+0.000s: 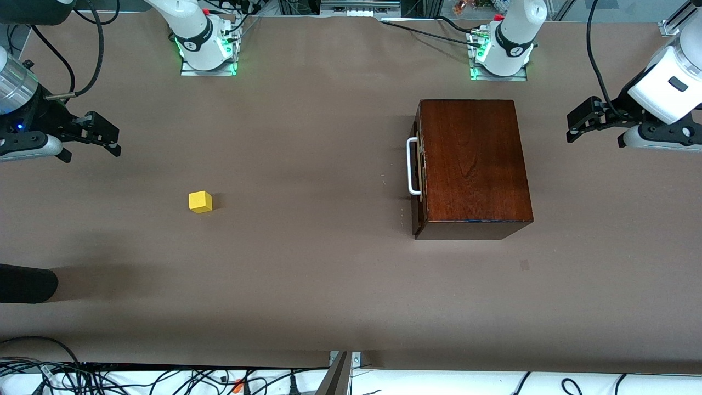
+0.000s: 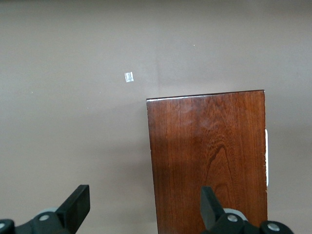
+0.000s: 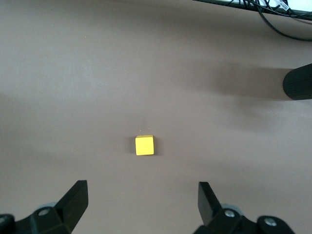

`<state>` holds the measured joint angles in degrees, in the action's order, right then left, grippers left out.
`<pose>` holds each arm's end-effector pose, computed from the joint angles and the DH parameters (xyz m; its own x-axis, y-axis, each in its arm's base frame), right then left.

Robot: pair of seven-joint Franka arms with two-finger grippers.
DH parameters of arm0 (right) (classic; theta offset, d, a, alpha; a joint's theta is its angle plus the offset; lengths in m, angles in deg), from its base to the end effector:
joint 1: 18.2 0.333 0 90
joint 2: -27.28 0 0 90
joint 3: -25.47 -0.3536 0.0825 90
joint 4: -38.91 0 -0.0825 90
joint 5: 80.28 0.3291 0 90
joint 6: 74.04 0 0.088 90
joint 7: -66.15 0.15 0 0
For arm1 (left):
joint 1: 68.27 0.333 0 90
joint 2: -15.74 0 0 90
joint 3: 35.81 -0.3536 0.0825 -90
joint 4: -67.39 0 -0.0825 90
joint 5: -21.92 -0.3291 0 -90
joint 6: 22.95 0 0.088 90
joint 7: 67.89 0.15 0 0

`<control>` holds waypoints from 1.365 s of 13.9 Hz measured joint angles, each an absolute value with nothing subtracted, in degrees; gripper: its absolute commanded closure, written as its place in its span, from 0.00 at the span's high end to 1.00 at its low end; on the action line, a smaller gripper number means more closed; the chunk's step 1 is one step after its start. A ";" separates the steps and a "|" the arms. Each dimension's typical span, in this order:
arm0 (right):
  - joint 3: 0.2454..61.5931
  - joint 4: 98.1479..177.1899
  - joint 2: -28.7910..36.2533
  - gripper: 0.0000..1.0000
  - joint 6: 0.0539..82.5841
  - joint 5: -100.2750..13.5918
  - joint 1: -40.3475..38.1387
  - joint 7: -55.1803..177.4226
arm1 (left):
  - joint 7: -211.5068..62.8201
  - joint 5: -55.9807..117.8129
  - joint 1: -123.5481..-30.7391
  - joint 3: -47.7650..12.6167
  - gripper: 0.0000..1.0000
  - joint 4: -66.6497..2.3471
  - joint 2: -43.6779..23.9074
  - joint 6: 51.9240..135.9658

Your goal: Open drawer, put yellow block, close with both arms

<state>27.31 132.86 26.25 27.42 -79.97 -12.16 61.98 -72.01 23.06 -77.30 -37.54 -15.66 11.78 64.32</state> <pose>0.5267 0.0395 0.5996 0.9831 0.1441 0.1129 0.1446 -0.9895 0.0034 0.5151 -0.0697 0.6301 0.9984 -0.0565 0.0033 -0.0566 -0.9982 0.0181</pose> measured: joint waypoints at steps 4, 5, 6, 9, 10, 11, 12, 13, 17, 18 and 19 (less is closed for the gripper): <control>27.32 132.86 26.25 1.00 27.42 -79.97 -12.17 61.98 | -72.01 23.07 -77.72 -37.09 1.00 -15.66 11.74 64.31; 27.32 132.86 26.25 1.00 27.42 -79.97 -12.17 61.98 | -72.01 23.08 -77.90 -36.75 1.00 -15.66 11.69 64.31; 27.32 132.86 26.25 1.00 27.42 -79.97 -12.17 61.98 | -72.01 23.10 -77.95 -36.04 1.00 -15.66 11.64 64.31; 27.34 132.86 26.25 1.00 27.42 -79.97 -12.17 61.98 | -74.92 23.10 -78.10 -32.04 1.00 -15.68 11.49 64.31; 27.35 132.86 26.25 1.00 27.42 -79.97 -12.17 61.98 | -77.18 23.10 -78.14 -30.29 1.00 -15.71 11.31 64.31; 27.35 132.86 26.25 1.00 27.42 -79.97 -12.17 61.98 | -79.39 23.10 -78.22 -28.42 1.00 -15.74 11.05 64.33; 27.36 132.86 26.25 1.00 27.42 -79.97 -12.18 61.98 | -81.48 23.10 -78.33 -26.54 1.00 -15.75 10.72 64.37; 27.37 132.86 26.25 1.00 27.42 -79.97 -12.17 61.98 | -83.75 22.85 -78.55 -24.63 1.00 -15.75 10.38 64.40; 27.40 132.86 26.25 1.00 27.42 -79.97 -12.18 61.98 | -95.39 18.43 -82.13 -17.43 1.00 -15.81 8.40 64.52; 27.41 132.86 26.25 1.00 27.42 -79.97 -12.18 61.98 | -97.65 17.38 -84.01 -16.90 1.00 -15.79 7.74 64.64; 27.43 132.86 26.25 1.00 27.42 -79.97 -12.18 61.98 | -99.72 16.46 -86.01 -16.76 1.00 -15.74 7.04 64.77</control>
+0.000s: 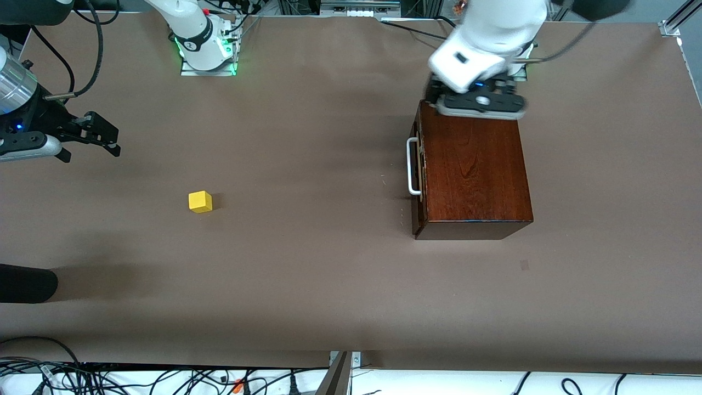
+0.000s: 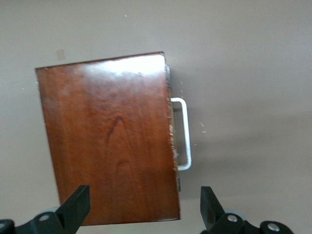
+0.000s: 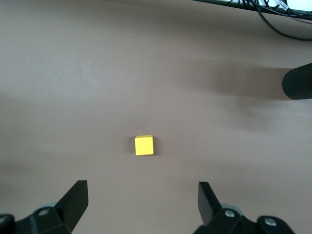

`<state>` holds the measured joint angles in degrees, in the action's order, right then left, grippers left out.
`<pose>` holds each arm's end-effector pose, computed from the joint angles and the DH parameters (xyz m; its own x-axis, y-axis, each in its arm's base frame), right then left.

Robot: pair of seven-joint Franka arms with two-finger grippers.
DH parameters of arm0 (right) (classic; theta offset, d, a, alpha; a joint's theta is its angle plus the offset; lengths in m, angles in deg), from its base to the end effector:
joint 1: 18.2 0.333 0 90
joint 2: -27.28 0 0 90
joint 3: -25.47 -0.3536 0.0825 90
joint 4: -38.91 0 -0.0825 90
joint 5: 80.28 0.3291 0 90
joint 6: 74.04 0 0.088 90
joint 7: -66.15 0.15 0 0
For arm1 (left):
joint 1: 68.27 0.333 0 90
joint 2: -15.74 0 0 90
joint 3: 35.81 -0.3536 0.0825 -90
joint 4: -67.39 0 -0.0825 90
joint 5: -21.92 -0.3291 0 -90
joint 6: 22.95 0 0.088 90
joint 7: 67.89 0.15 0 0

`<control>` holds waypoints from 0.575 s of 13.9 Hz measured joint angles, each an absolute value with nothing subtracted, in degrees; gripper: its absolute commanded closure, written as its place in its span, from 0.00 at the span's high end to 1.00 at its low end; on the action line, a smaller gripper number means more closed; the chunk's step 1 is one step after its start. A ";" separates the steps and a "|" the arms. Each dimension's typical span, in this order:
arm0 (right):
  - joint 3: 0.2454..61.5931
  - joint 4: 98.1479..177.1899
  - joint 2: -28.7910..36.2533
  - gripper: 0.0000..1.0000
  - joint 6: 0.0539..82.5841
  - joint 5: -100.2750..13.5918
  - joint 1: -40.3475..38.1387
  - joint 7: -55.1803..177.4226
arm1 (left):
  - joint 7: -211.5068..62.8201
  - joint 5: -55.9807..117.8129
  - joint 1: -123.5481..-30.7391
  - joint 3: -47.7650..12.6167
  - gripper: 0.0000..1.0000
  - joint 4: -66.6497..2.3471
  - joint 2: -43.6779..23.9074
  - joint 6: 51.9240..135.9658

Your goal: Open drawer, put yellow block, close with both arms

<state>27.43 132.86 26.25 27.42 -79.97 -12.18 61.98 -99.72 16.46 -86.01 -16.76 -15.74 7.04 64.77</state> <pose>0.5268 0.0383 0.5996 0.9834 0.1417 0.1129 0.1422 -0.9898 0.0034 0.4511 -0.3008 0.5902 0.9961 -0.0826 -0.0297 -0.0846 -0.9938 -0.0724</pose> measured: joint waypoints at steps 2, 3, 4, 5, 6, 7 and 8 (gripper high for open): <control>27.49 132.86 26.25 1.00 27.42 -79.97 -12.19 61.98 | -103.79 14.56 -89.56 -16.69 1.00 -15.67 5.36 64.88; 27.50 132.86 26.25 1.00 27.42 -79.97 -12.19 61.98 | -105.80 13.38 -91.17 -16.66 1.00 -15.64 4.34 64.93; 27.51 132.86 26.25 1.00 27.42 -79.97 -12.19 61.98 | -107.65 12.22 -92.68 -16.65 1.00 -15.61 3.21 65.10; 27.54 132.86 26.25 1.00 27.42 -79.97 -12.21 61.98 | -109.45 10.98 -94.11 -16.64 1.00 -15.61 1.98 65.83; 27.60 132.86 26.25 1.00 27.40 -79.97 -12.28 61.98 | -110.95 10.03 -95.26 -16.63 1.00 -15.60 0.69 66.84; 27.71 132.86 26.25 1.00 27.39 -79.97 -12.32 61.98 | -112.05 8.99 -96.13 -16.64 1.00 -15.58 -0.66 67.60; 27.79 132.86 26.25 1.00 27.39 -79.97 -12.35 61.98 | -112.67 7.99 -96.84 -16.65 1.00 -15.57 -2.05 68.15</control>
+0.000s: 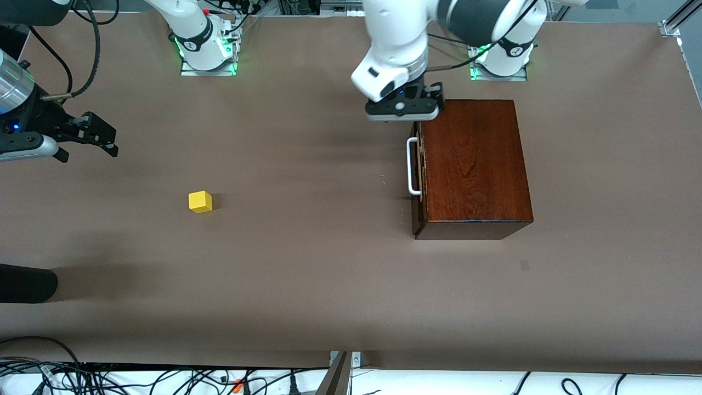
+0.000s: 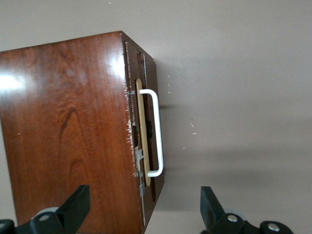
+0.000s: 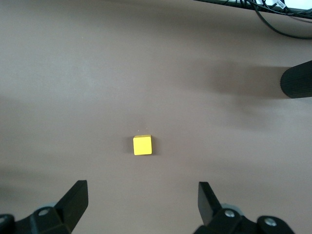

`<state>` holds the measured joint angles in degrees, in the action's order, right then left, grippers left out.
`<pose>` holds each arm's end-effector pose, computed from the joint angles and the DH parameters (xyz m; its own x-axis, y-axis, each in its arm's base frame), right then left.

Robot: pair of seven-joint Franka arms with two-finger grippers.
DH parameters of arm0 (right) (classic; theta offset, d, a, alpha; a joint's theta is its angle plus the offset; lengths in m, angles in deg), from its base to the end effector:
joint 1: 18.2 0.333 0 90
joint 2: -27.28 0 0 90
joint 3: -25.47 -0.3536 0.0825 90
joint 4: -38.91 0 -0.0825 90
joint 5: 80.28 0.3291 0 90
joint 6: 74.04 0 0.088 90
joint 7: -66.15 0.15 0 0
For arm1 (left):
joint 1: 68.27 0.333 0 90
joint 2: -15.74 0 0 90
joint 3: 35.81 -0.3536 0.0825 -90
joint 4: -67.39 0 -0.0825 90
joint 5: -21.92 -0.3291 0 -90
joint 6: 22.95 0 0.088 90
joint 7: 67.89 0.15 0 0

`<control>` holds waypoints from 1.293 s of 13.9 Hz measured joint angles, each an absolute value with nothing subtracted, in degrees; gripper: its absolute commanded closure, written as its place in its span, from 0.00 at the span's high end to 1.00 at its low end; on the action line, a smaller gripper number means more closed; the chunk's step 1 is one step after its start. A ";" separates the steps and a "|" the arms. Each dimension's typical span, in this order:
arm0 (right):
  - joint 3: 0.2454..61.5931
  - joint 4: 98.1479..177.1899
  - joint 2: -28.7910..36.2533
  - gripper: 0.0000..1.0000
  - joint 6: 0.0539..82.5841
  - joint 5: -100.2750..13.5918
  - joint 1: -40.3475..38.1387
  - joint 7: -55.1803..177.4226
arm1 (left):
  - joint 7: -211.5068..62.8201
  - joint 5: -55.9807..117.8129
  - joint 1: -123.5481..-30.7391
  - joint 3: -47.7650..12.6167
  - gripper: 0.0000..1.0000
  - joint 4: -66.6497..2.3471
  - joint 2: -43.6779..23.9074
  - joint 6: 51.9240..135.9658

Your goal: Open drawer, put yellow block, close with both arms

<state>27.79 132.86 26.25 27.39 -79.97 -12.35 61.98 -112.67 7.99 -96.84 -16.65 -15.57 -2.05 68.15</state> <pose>0.5271 0.0334 0.5995 0.9848 0.1326 0.1124 0.1331 -0.9911 0.0035 0.4391 -0.3901 0.5108 0.9978 -0.0664 -0.0095 -0.0669 -0.9765 -0.2048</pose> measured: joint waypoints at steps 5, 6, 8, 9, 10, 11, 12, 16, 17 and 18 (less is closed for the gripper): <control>27.79 132.86 26.25 1.00 27.39 -79.97 -12.35 61.98 | -115.85 5.20 -97.90 -16.69 1.00 -15.71 -8.25 73.59; 27.79 132.86 26.25 1.00 27.39 -79.97 -12.36 61.98 | -116.97 3.67 -98.37 -16.69 1.00 -15.74 -9.52 74.05; 27.79 132.86 26.25 1.00 27.39 -79.97 -12.35 61.98 | -120.20 1.45 -99.65 -16.68 1.00 -15.87 -12.27 75.05; 27.79 132.86 26.25 1.00 27.39 -79.97 -12.35 61.98 | -121.50 0.64 -100.17 -16.69 1.00 -16.02 -13.58 75.62; 27.79 132.86 26.25 1.00 27.39 -79.97 -12.35 61.98 | -122.18 -0.25 -100.51 -16.69 1.00 -16.31 -14.71 76.19; 27.78 132.86 26.25 1.00 27.39 -79.97 -12.35 61.98 | -122.58 -0.93 -100.63 -16.69 1.00 -16.69 -15.54 76.71; 27.76 132.86 26.25 1.00 27.39 -79.97 -12.35 61.98 | -122.67 -1.31 -100.63 -16.73 1.00 -17.22 -16.10 77.28; 27.73 132.86 26.25 1.00 27.38 -79.97 -12.34 61.98 | -123.45 -3.79 -100.46 -17.00 1.00 -20.60 -16.48 79.07; 27.73 132.86 26.25 1.00 27.31 -79.97 -12.34 61.98 | -123.71 -4.07 -100.36 -17.11 1.00 -21.65 -16.49 79.95; 27.73 132.86 26.25 1.00 27.16 -79.97 -12.34 61.98 | -123.79 -4.11 -100.30 -17.30 1.00 -22.60 -16.49 80.79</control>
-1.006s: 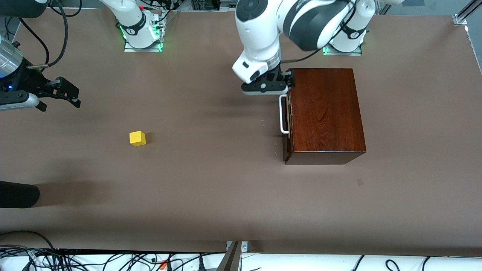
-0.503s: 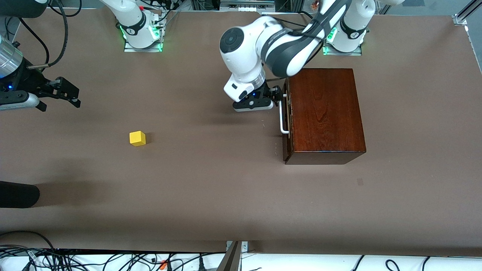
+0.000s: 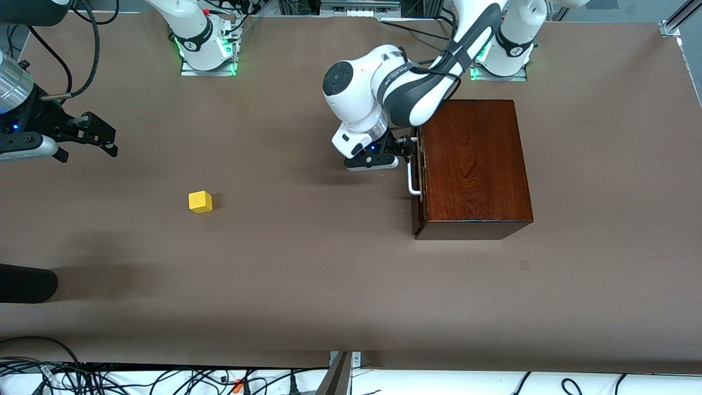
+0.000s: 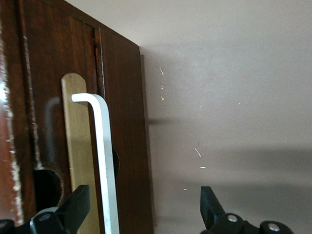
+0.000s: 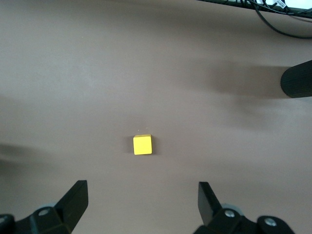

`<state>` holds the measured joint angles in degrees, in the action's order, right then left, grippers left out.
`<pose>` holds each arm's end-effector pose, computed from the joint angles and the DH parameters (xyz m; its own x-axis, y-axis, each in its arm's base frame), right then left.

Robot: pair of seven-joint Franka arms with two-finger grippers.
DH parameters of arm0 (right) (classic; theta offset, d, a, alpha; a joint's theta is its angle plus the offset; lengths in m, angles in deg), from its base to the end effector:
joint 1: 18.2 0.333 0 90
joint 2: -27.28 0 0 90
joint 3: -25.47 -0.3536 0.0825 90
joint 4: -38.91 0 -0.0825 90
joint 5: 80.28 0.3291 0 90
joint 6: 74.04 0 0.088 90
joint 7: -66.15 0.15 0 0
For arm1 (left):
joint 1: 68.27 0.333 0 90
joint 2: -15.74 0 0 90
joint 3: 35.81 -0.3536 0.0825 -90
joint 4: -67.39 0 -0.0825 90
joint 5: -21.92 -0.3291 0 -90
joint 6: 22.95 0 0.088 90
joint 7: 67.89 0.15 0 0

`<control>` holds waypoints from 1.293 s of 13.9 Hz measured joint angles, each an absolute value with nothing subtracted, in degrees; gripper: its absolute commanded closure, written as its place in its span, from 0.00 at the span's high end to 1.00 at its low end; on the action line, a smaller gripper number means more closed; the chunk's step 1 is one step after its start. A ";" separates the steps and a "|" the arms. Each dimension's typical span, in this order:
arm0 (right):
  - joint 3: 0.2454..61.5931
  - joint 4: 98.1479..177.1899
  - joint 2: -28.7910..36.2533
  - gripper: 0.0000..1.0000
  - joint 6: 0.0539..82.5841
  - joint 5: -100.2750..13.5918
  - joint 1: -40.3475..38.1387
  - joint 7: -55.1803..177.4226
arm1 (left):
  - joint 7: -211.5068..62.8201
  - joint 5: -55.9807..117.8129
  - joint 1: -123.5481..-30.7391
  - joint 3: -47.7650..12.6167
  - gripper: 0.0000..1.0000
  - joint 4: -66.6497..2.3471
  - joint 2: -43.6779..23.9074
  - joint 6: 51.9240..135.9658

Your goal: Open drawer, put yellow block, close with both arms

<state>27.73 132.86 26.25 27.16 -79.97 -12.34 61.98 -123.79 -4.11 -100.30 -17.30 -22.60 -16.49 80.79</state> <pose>0.5265 0.0340 0.5991 0.9851 0.1339 0.1084 0.1343 -0.9909 0.0032 0.4591 -0.4254 0.3284 0.9980 -0.0613 0.0172 -0.0508 -0.9295 -0.3654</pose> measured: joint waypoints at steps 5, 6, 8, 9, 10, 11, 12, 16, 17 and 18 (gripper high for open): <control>27.76 132.86 26.25 1.00 26.90 -79.97 -12.34 61.98 | -123.85 -6.27 -100.09 -17.88 1.00 -24.55 -16.64 82.13; 27.76 132.86 26.25 1.00 26.90 -79.97 -12.34 61.98 | -123.86 -6.32 -100.02 -17.90 1.00 -24.63 -16.84 82.19; 27.75 132.86 26.25 1.00 26.90 -79.97 -12.33 61.98 | -124.86 -6.32 -99.95 -17.97 1.00 -24.70 -17.39 82.88; 27.74 132.86 26.25 1.00 26.90 -79.97 -12.32 61.98 | -125.74 -6.32 -99.94 -17.97 1.00 -24.71 -17.70 83.27; 27.73 132.86 26.25 1.00 26.90 -79.97 -12.31 61.98 | -126.33 -6.32 -99.95 -17.97 1.00 -24.71 -17.99 83.70; 27.73 132.86 26.25 1.00 26.90 -79.97 -12.31 61.98 | -126.87 -6.35 -99.94 -17.97 1.00 -24.71 -18.15 83.80; 27.73 132.86 26.25 1.00 26.90 -79.97 -12.31 61.98 | -127.42 -6.38 -99.94 -17.98 1.00 -24.71 -18.22 83.83; 27.66 132.86 26.25 1.00 26.90 -79.97 -12.21 61.98 | -128.61 -6.41 -99.98 -17.96 1.00 -24.60 -18.25 84.08; 27.57 132.86 26.24 1.00 26.89 -79.97 -12.18 61.98 | -129.21 -6.41 -100.04 -17.95 1.00 -24.59 -18.28 84.20; 27.46 132.86 26.23 1.00 26.86 -79.97 -12.16 61.98 | -129.84 -6.41 -100.11 -17.94 1.00 -24.55 -18.36 84.25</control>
<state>27.46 132.86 26.23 26.86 -79.97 -12.16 61.98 -129.84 -6.41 -100.11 -17.94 -24.55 -18.36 84.25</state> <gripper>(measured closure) 0.000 0.000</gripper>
